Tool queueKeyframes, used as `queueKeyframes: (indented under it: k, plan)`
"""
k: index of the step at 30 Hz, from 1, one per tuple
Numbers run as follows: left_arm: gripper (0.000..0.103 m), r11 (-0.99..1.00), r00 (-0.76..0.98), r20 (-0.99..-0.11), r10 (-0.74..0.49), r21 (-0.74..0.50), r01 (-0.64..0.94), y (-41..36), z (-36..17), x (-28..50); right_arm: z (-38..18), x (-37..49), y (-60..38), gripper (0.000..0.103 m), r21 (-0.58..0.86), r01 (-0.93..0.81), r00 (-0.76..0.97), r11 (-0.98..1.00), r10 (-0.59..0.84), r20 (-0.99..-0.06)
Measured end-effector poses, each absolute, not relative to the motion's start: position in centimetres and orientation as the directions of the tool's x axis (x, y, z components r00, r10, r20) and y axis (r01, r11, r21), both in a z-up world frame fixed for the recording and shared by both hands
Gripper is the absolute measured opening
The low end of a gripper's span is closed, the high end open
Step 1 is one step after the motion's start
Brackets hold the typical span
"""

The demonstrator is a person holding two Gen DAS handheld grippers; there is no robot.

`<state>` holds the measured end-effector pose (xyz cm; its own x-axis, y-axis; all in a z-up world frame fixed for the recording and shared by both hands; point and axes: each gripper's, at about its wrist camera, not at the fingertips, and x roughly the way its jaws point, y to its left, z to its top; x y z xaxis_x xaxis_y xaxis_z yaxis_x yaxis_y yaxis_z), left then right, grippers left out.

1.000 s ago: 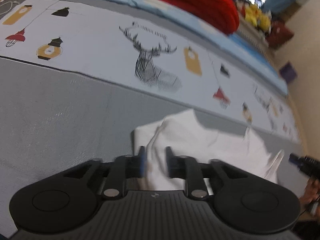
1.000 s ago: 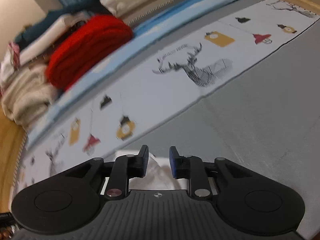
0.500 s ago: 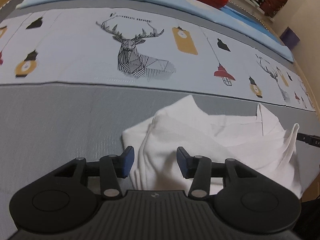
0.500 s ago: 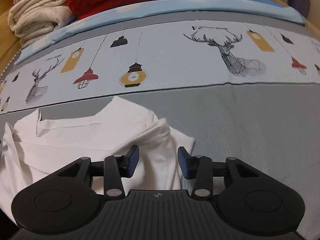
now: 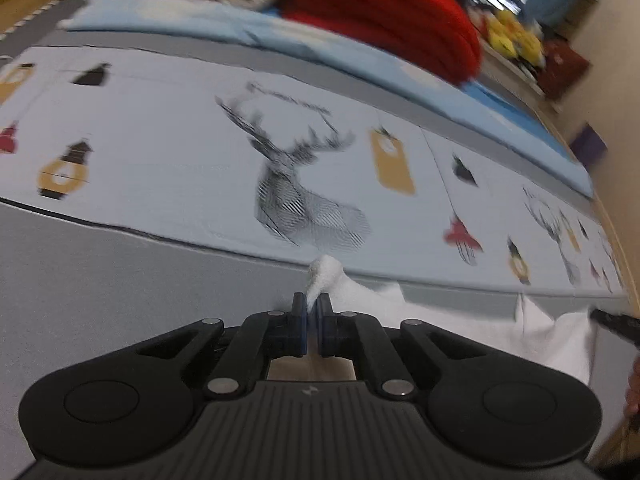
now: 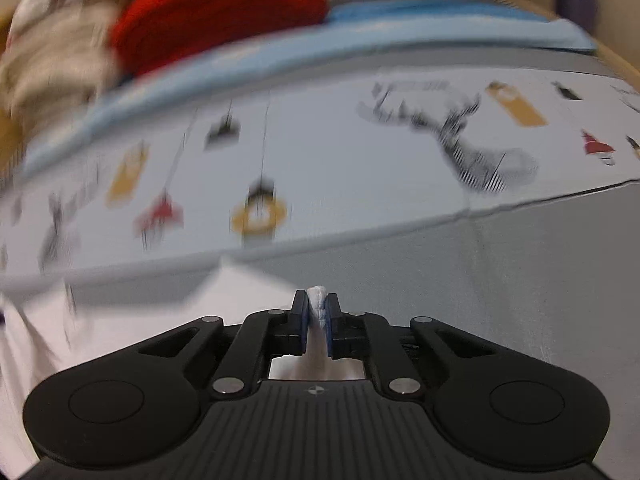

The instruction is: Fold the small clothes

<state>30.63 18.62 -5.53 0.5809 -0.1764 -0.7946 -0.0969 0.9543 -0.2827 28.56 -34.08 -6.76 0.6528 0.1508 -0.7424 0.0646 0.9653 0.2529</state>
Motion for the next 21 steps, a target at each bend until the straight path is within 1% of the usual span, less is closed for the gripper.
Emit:
queueKeyframes:
  k: [2,3,6,10,12,13,14,15,16,18,20,21]
  plan:
    - [0.004,0.97,0.557,-0.821,-0.126,-0.22,-0.104,18.1,-6.1,31.1,-7.0,29.0,-34.6,0.007,0.241,0.133,0.657,0.961,0.097,-0.748]
    - [0.004,0.973,0.548,-0.828,-0.121,-0.208,-0.1,17.9,-6.3,31.3,-7.3,29.3,-34.8,0.007,0.24,0.154,0.65,0.959,0.085,-0.755]
    - [0.004,0.968,0.558,-0.821,-0.124,-0.224,-0.114,18.2,-6.3,31.6,-7.7,30.0,-34.6,0.007,0.256,0.174,0.643,0.951,0.087,-0.761]
    - [0.006,0.958,0.598,-0.794,-0.107,-0.243,-0.151,18.5,-6.1,32.0,-6.9,30.0,-33.8,0.007,0.249,0.171,0.701,0.953,0.06,-0.711]
    - [0.012,0.96,0.597,-0.797,-0.089,-0.23,-0.163,18.5,-6.0,32.0,-6.8,30.1,-33.8,0.009,0.235,0.193,0.712,0.953,0.029,-0.701]
    - [0.026,0.961,0.586,-0.805,-0.088,-0.223,-0.162,18.5,-6.0,31.9,-6.9,30.1,-33.8,0.01,0.238,0.192,0.707,0.952,0.034,-0.707]
    - [0.033,0.96,0.569,-0.815,-0.108,-0.235,-0.154,18.5,-6.2,31.8,-7.2,30.2,-33.8,0.013,0.243,0.183,0.692,0.953,0.051,-0.72]
    - [0.039,0.956,0.545,-0.827,-0.138,-0.255,-0.145,18.6,-6.5,31.7,-7.4,30.2,-33.7,0.015,0.233,0.174,0.675,0.957,0.057,-0.736]
    - [0.039,0.955,0.521,-0.839,-0.156,-0.263,-0.138,18.6,-6.7,31.4,-7.5,30.1,-33.5,0.017,0.215,0.167,0.662,0.962,0.053,-0.748]
    - [0.039,0.964,0.475,-0.864,-0.167,-0.245,-0.107,18.3,-7.2,30.6,-7.5,29.4,-33.6,0.03,0.193,0.157,0.64,0.969,0.049,-0.767]
    - [0.041,0.972,0.427,-0.886,-0.18,-0.227,-0.063,17.9,-7.6,29.5,-8.1,28.6,-34.3,0.039,0.235,0.135,0.573,0.963,0.117,-0.811]
    - [0.041,0.972,0.399,-0.895,-0.197,-0.231,-0.038,17.7,-7.9,28.8,-8.6,28.1,-34.3,0.041,0.253,0.121,0.534,0.96,0.152,-0.832]
